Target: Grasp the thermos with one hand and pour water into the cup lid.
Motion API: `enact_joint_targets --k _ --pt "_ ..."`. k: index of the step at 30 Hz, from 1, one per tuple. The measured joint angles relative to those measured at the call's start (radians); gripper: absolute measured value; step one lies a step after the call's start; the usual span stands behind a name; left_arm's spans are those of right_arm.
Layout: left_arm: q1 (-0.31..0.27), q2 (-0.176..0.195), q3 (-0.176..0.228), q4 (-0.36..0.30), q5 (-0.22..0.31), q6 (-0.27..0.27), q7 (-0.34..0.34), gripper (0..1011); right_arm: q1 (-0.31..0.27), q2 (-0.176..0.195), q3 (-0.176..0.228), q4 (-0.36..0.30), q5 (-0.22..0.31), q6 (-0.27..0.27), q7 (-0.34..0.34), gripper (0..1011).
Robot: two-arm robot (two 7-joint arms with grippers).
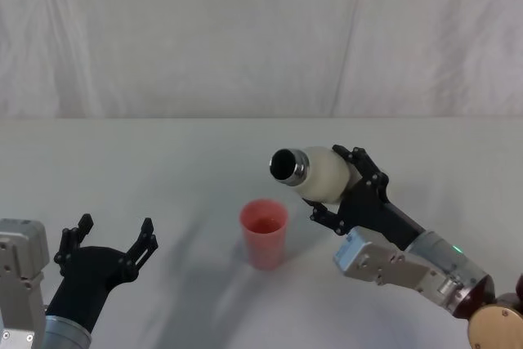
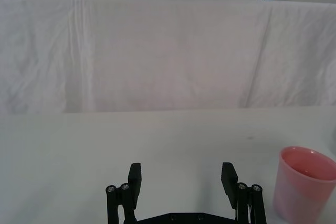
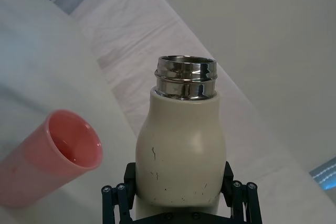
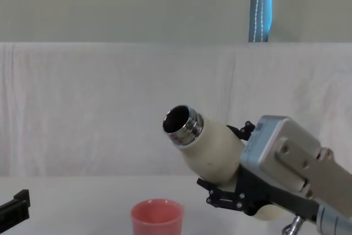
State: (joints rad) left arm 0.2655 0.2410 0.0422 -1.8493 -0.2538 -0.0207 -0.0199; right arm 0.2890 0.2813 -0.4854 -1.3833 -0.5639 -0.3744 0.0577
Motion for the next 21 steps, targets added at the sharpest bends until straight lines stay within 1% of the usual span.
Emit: enact_joint_targets --k 7,21 --pt "0.000 0.000 0.000 0.000 0.000 0.000 0.000 1001 0.022 -0.001 -0.017 0.019 -0.019 0.003 -0.020 962" --pt "0.000 0.000 0.000 0.000 0.000 0.000 0.000 1001 0.023 -0.001 -0.018 0.020 -0.020 0.004 -0.021 962"
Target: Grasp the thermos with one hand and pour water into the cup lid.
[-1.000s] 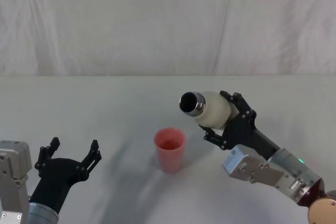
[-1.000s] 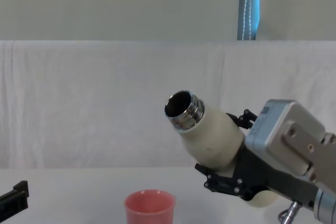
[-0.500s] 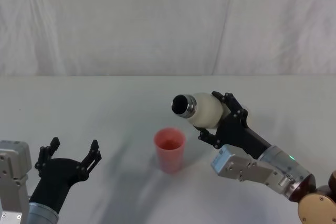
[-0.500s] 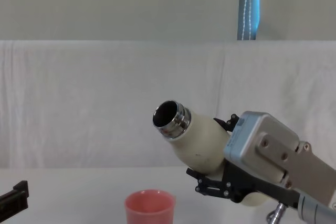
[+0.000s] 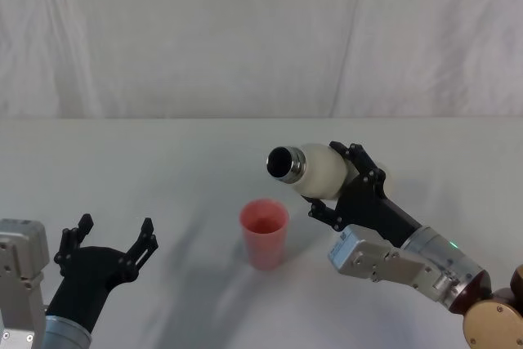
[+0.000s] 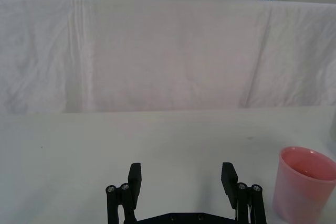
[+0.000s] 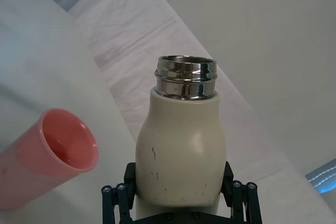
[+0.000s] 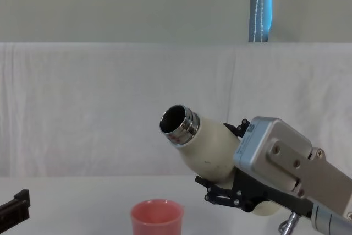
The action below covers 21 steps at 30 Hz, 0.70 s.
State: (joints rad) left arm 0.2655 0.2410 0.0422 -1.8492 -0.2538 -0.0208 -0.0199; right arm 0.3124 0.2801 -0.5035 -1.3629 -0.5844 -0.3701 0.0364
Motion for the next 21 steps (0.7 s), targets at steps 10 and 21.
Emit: enact_joint_targets --k 10,21 --pt "0.000 0.000 0.000 0.000 0.000 0.000 0.000 1001 -0.005 0.005 -0.005 -0.002 -0.023 0.007 -0.023 962" --pt "0.000 0.000 0.000 0.000 0.000 0.000 0.000 1001 0.019 0.039 -0.037 0.017 -0.107 0.011 -0.066 962"
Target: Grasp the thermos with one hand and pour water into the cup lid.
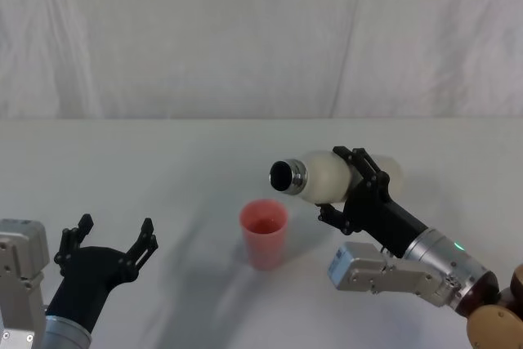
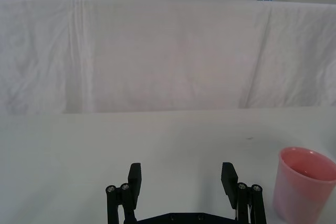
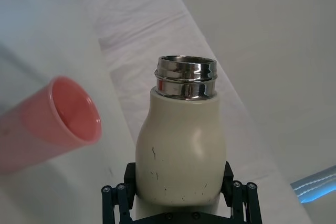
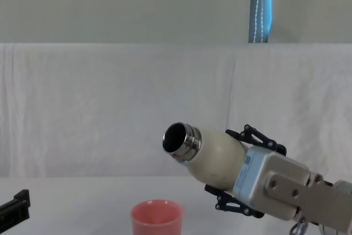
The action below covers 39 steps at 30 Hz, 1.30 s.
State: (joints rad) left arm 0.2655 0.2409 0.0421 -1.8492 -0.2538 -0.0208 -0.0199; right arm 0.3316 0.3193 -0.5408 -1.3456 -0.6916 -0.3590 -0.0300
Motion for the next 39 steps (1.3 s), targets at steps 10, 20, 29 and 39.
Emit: enact_joint_targets --k 10,20,29,39 --pt "0.000 0.000 0.000 0.000 0.000 0.000 0.000 1001 0.054 0.008 -0.022 0.076 -0.044 -0.001 -0.035 962" --pt "0.000 0.000 0.000 0.000 0.000 0.000 0.000 1001 0.098 0.008 -0.058 0.122 -0.103 0.005 -0.080 962" --pt "0.000 0.000 0.000 0.000 0.000 0.000 0.000 1001 0.126 0.021 -0.103 0.149 -0.161 0.004 -0.115 962" --pt "0.000 0.000 0.000 0.000 0.000 0.000 0.000 1001 0.146 0.026 -0.131 0.168 -0.187 0.011 -0.135 962"
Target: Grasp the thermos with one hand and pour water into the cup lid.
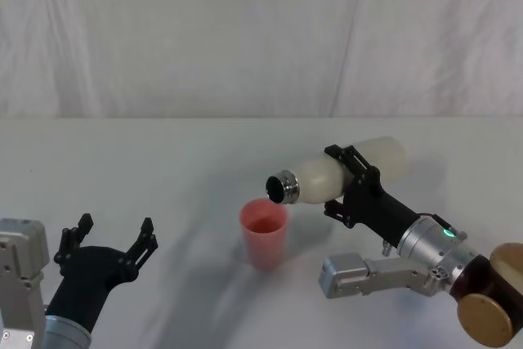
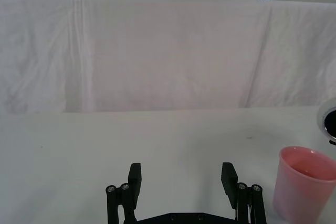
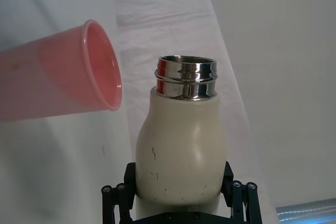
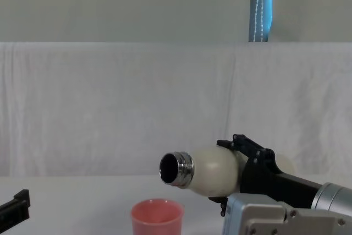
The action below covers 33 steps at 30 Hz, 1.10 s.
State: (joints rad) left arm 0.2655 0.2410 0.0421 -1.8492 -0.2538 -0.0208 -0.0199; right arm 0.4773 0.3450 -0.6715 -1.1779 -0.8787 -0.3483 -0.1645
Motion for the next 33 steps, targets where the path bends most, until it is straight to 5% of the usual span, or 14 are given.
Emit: enact_joint_targets --k 33 --pt "0.000 0.000 0.000 0.000 0.000 0.000 0.000 1001 0.075 0.012 -0.081 0.045 -0.113 0.076 -0.070 962"
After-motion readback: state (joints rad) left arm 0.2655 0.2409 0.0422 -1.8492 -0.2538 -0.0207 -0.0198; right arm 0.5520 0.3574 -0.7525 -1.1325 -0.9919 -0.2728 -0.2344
